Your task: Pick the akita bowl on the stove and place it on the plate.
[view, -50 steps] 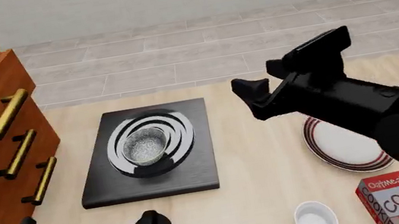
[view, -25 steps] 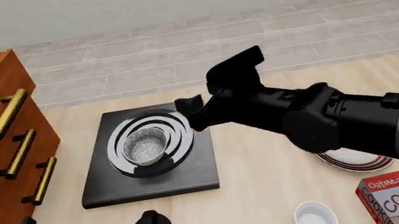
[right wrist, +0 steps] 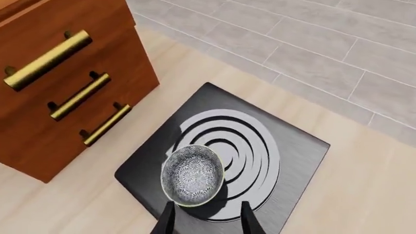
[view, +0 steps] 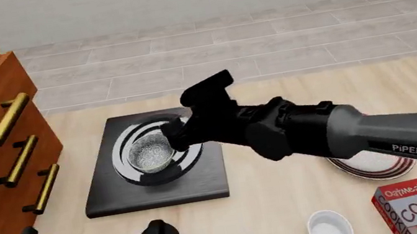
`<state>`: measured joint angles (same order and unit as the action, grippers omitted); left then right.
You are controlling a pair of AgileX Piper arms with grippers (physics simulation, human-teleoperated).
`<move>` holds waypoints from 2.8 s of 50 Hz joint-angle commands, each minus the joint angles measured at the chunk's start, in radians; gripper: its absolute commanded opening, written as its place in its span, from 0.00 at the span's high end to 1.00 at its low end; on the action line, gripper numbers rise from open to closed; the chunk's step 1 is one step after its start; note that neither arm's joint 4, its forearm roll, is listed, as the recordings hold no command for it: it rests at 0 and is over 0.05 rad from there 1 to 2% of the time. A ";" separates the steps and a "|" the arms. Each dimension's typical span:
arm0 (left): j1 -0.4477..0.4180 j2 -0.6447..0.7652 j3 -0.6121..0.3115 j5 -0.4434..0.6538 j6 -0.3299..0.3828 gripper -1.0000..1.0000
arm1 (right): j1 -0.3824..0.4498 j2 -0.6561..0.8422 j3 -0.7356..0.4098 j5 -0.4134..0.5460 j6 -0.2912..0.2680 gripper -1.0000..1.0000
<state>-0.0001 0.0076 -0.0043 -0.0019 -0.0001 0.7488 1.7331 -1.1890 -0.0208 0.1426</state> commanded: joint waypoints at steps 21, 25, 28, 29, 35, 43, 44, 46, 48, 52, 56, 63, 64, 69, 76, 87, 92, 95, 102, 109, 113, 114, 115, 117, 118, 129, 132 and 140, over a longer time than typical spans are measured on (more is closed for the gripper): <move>0.000 0.000 0.000 0.000 0.000 0.00 | 0.004 0.218 -0.198 0.086 0.022 0.00; 0.000 0.000 0.000 0.000 0.000 0.00 | -0.018 0.233 -0.218 0.094 0.026 0.00; 0.000 0.000 0.000 0.000 0.000 0.00 | -0.028 0.244 -0.224 0.094 0.002 0.00; 0.000 0.000 0.000 0.000 0.000 0.00 | -0.027 0.247 -0.226 0.097 0.005 0.00; 0.000 0.000 0.000 0.000 0.000 0.00 | -0.026 0.271 -0.239 0.099 0.008 0.00; 0.000 0.000 0.000 0.000 0.000 0.00 | -0.025 0.319 -0.314 0.149 0.003 0.00; 0.000 0.000 0.000 0.000 0.000 0.00 | -0.026 0.324 -0.325 0.156 0.005 0.00; 0.000 0.000 0.000 0.000 0.000 0.00 | -0.029 0.336 -0.337 0.156 0.011 0.00; 0.000 0.000 0.000 0.000 0.000 0.00 | -0.030 0.340 -0.334 0.152 0.018 0.00; 0.000 0.000 0.000 0.000 0.000 0.00 | -0.019 0.375 -0.331 0.138 0.022 0.00; 0.000 0.000 0.000 0.000 0.000 0.00 | -0.006 0.391 -0.334 0.141 0.009 0.00; 0.000 0.000 0.000 0.000 0.000 0.00 | 0.016 0.424 -0.336 0.128 -0.012 0.00; 0.000 0.000 0.000 0.000 0.000 0.00 | 0.016 0.424 -0.334 0.126 -0.013 0.00; 0.000 0.000 0.000 0.000 0.000 0.00 | 0.025 0.433 -0.331 0.127 -0.026 0.00; 0.000 0.000 0.000 0.000 0.000 0.00 | 0.022 0.437 -0.333 0.126 -0.037 0.00; 0.000 0.000 0.000 0.000 0.000 0.00 | 0.007 0.392 -0.292 0.092 -0.070 1.00; 0.000 0.000 0.000 0.000 0.000 0.00 | 0.012 0.351 -0.261 0.081 -0.071 1.00; 0.000 0.000 0.000 0.000 0.000 0.00 | 0.000 0.319 -0.235 0.057 -0.067 1.00; 0.000 0.000 0.000 0.000 0.000 0.00 | -0.011 0.251 -0.168 0.001 -0.026 1.00; 0.000 0.000 0.000 0.000 0.000 0.00 | -0.019 0.136 -0.075 -0.042 -0.003 1.00; 0.000 0.000 0.000 0.000 0.000 0.00 | -0.025 0.088 -0.020 -0.060 -0.005 1.00; 0.000 0.000 0.000 0.000 0.000 0.00 | -0.035 0.068 0.000 -0.071 0.010 1.00; 0.000 0.000 0.000 0.000 0.000 0.00 | -0.039 0.057 0.009 -0.073 0.004 1.00; 0.000 0.000 0.000 0.000 0.000 0.00 | -0.057 0.013 0.050 -0.091 0.021 1.00; 0.000 0.000 0.000 0.000 0.000 0.00 | -0.058 0.001 0.060 -0.093 0.023 1.00; 0.000 0.000 0.000 0.000 0.000 0.00 | -0.155 -0.122 0.184 -0.115 0.053 1.00; 0.000 0.000 0.000 0.000 0.000 0.00 | -0.193 -0.156 0.215 -0.128 0.052 1.00; 0.000 0.000 0.000 0.000 0.000 0.00 | -0.290 -0.225 0.287 -0.150 0.049 1.00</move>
<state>0.0000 0.0076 -0.0043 -0.0019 -0.0001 0.5647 1.6065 -0.9923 -0.1405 0.1815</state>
